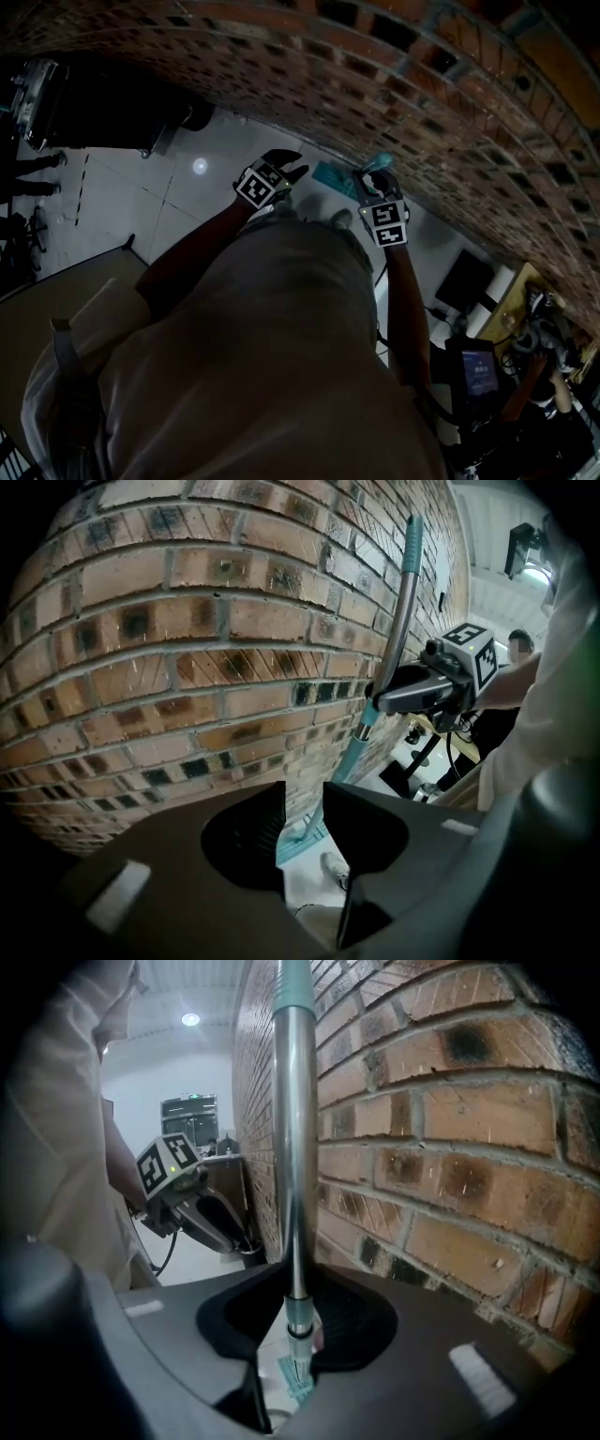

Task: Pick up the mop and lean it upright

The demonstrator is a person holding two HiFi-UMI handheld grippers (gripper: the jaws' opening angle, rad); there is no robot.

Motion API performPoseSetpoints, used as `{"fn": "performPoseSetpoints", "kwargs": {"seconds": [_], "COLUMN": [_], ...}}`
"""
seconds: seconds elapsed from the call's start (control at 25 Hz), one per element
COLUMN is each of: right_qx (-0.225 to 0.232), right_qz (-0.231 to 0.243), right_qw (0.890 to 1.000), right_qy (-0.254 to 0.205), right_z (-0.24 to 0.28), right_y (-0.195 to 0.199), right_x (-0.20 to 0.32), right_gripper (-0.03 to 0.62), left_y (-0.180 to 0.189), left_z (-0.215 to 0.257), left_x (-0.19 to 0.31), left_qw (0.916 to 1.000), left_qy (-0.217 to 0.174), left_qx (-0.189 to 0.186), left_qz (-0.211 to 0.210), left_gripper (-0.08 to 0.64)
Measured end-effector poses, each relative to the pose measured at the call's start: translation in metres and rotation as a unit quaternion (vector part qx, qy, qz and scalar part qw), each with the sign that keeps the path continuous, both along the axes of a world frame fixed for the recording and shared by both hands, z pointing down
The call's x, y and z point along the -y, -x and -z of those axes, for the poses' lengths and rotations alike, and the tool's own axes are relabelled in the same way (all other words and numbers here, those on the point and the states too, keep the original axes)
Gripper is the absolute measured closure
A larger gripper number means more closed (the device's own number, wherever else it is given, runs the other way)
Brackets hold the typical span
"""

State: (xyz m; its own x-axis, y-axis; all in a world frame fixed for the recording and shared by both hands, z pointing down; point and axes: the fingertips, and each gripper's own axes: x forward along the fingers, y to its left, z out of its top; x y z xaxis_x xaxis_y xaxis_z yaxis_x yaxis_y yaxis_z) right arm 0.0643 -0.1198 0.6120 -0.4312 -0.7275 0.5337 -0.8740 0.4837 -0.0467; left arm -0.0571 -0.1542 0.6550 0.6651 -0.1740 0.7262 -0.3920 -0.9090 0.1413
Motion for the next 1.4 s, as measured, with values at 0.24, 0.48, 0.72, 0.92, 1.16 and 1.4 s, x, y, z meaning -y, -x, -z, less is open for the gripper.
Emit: {"fn": "performPoseSetpoints", "kwargs": {"seconds": [0.24, 0.48, 0.72, 0.92, 1.16, 1.4], "right_qx": [-0.002, -0.003, -0.001, -0.003, -0.008, -0.013], "right_qz": [0.004, 0.012, 0.016, 0.019, 0.021, 0.022], "right_qw": [1.000, 1.000, 1.000, 0.999, 0.999, 0.999], "right_qy": [0.011, 0.018, 0.025, 0.027, 0.033, 0.038], "right_z": [-0.018, -0.035, -0.049, -0.056, -0.069, -0.081], "right_y": [-0.003, -0.003, -0.003, -0.003, -0.002, -0.003], "right_x": [0.004, 0.007, 0.009, 0.013, 0.016, 0.020], "right_gripper": [0.489, 0.489, 0.489, 0.489, 0.489, 0.489], "left_y": [-0.002, 0.003, 0.008, 0.010, 0.015, 0.018], "left_z": [0.005, 0.007, 0.010, 0.012, 0.012, 0.011], "left_x": [0.006, 0.009, 0.015, 0.016, 0.018, 0.018], "left_qw": [1.0000, 0.9999, 0.9998, 0.9996, 0.9994, 0.9991], "left_qy": [0.001, 0.004, 0.003, 0.004, 0.004, 0.006], "left_qx": [0.000, 0.000, 0.002, 0.002, 0.004, 0.007], "left_qz": [0.005, 0.014, 0.022, 0.027, 0.035, 0.040], "left_gripper": [0.414, 0.416, 0.417, 0.419, 0.419, 0.419]}}
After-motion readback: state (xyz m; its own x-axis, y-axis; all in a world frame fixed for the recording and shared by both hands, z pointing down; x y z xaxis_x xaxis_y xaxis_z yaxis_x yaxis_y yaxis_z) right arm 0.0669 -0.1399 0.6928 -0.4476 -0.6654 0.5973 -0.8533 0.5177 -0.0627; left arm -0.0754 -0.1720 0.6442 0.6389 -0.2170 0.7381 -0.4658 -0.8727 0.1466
